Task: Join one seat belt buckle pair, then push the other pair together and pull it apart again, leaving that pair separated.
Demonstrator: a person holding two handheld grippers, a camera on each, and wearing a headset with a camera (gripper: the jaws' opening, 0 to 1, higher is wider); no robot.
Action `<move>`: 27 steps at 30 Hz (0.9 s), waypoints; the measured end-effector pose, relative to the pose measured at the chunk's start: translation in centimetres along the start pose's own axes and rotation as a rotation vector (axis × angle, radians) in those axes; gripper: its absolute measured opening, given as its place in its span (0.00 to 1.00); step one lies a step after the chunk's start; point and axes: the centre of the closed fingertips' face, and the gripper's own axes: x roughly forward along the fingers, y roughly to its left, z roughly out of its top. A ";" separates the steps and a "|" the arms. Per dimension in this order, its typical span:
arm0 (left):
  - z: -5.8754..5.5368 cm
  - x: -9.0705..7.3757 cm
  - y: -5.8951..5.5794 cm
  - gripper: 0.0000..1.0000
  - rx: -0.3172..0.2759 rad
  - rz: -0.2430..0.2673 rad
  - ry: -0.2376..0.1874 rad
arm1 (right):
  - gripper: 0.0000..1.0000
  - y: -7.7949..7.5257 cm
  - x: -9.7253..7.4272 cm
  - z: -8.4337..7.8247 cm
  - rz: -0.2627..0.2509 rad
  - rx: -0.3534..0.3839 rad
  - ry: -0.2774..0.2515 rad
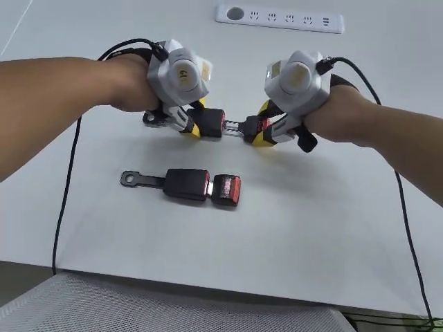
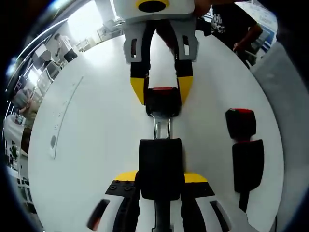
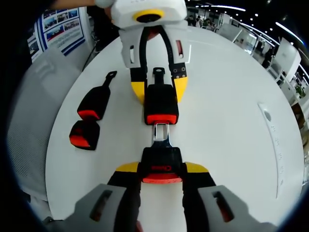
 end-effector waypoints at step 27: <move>0.6 -0.5 -0.7 0.32 0.003 0.009 -0.002 | 0.31 0.4 0.3 1.4 -0.044 -0.022 -0.019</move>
